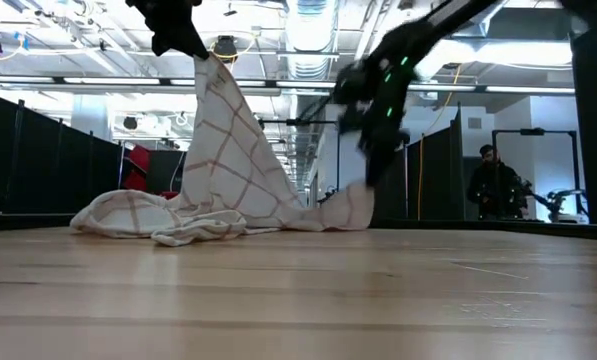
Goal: Roll towel
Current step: Roll the white squared towel
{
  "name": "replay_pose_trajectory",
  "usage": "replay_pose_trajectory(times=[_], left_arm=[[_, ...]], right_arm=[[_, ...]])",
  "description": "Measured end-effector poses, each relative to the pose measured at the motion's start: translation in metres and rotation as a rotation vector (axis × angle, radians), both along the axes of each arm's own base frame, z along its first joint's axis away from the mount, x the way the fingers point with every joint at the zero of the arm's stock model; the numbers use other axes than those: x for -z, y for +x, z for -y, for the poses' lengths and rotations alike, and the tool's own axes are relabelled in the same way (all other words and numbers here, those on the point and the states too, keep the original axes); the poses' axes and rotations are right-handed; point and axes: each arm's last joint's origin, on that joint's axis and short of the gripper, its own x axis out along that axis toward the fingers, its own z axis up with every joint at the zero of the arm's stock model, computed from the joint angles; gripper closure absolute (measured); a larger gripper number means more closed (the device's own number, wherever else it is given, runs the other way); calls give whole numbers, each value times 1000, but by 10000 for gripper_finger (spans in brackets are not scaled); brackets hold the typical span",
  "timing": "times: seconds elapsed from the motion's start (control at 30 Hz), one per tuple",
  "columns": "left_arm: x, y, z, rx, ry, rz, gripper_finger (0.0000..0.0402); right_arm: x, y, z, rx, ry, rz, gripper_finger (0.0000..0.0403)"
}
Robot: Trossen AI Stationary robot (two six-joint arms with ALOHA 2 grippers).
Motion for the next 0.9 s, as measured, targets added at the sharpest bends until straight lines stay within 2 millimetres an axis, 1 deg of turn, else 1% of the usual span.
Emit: replay_pose_trajectory(times=[0.17,0.2,0.33,0.47,0.67,0.77,0.9], left_arm=[[0,0,1,30,-8,8,393],[0,1,1,32,-5,11,393],[-1,1,1,41,6,11,393],[-4,3,-1,44,25,45,393],[-12,9,-1,102,22,161,393],[-15,11,-1,129,17,202,393],[-18,11,-1,141,0,235,393]], right_arm=[[-55,-41,-6,106,-21,160,402],[-64,-49,-7,121,-26,178,402],[-86,-72,-15,160,-49,225,402],[-115,-89,-25,166,-96,345,403],[-146,-117,-33,185,-63,534,403],[-157,-131,-37,179,-35,610,403],[-177,-153,-49,167,-64,711,403]])
